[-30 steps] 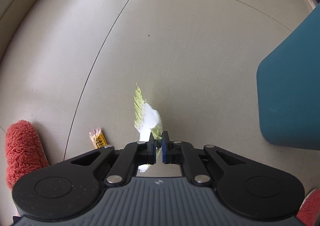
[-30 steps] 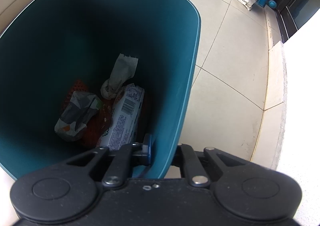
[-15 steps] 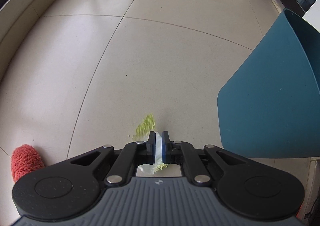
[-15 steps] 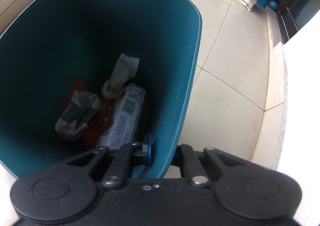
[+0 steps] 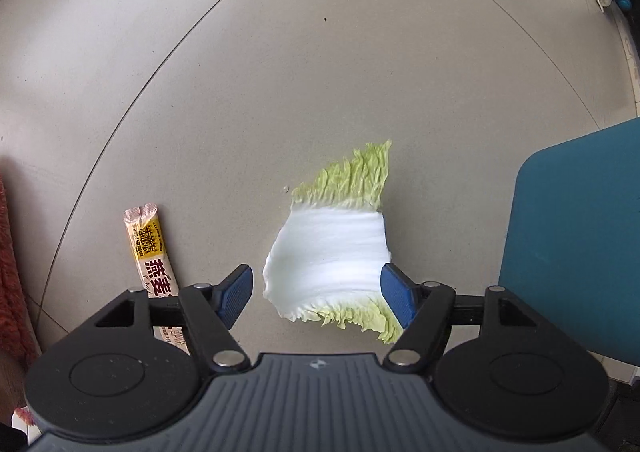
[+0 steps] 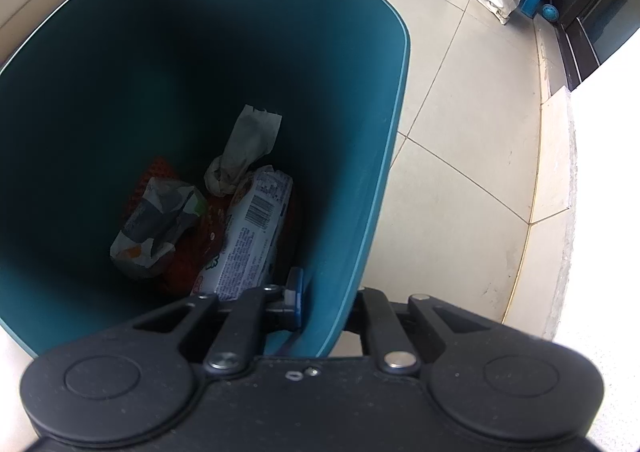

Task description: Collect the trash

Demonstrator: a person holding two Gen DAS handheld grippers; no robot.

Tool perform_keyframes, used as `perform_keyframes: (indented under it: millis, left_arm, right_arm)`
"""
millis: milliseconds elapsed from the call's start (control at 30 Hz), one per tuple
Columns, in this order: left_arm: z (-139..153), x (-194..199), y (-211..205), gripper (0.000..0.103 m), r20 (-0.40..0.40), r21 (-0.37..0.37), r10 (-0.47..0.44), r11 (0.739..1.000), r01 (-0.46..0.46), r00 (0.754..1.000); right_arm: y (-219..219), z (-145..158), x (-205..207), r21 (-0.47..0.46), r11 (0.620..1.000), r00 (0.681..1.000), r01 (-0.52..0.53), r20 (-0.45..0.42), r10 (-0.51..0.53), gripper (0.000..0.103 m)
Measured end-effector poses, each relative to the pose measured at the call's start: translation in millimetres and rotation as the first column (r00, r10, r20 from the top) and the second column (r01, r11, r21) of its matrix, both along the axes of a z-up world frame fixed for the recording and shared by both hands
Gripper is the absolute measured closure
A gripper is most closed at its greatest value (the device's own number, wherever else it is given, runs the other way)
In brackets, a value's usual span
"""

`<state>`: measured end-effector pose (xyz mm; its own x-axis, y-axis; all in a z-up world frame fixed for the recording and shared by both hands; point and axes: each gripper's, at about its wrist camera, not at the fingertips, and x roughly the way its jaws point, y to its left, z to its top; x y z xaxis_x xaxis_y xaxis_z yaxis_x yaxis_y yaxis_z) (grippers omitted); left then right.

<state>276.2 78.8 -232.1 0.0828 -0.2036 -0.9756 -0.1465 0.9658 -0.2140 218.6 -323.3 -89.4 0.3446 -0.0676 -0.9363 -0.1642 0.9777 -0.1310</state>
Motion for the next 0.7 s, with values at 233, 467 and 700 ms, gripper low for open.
perform_keyframes:
  millis: [233,467,700]
  left_arm:
    - [-33,-2,3,0.034,-0.042,-0.022,0.042,0.999,-0.043,0.998]
    - [-44,-11,-5,0.063,-0.045,-0.026,0.068,0.997,-0.069,0.997]
    - [-20,-14,-22,0.092,0.023,0.038,0.062,0.997,-0.063,0.998]
  right_arm:
    - [0,0,1,-0.003,1.000,1.000,-0.001,-0.001,0.001,0.093]
    - [-1,-2,2,-0.006,1.000,1.000,-0.001,-0.002,0.001,0.093]
    - [-1,-2,2,-0.005,1.000,1.000,0.000,-0.001,0.000,0.093]
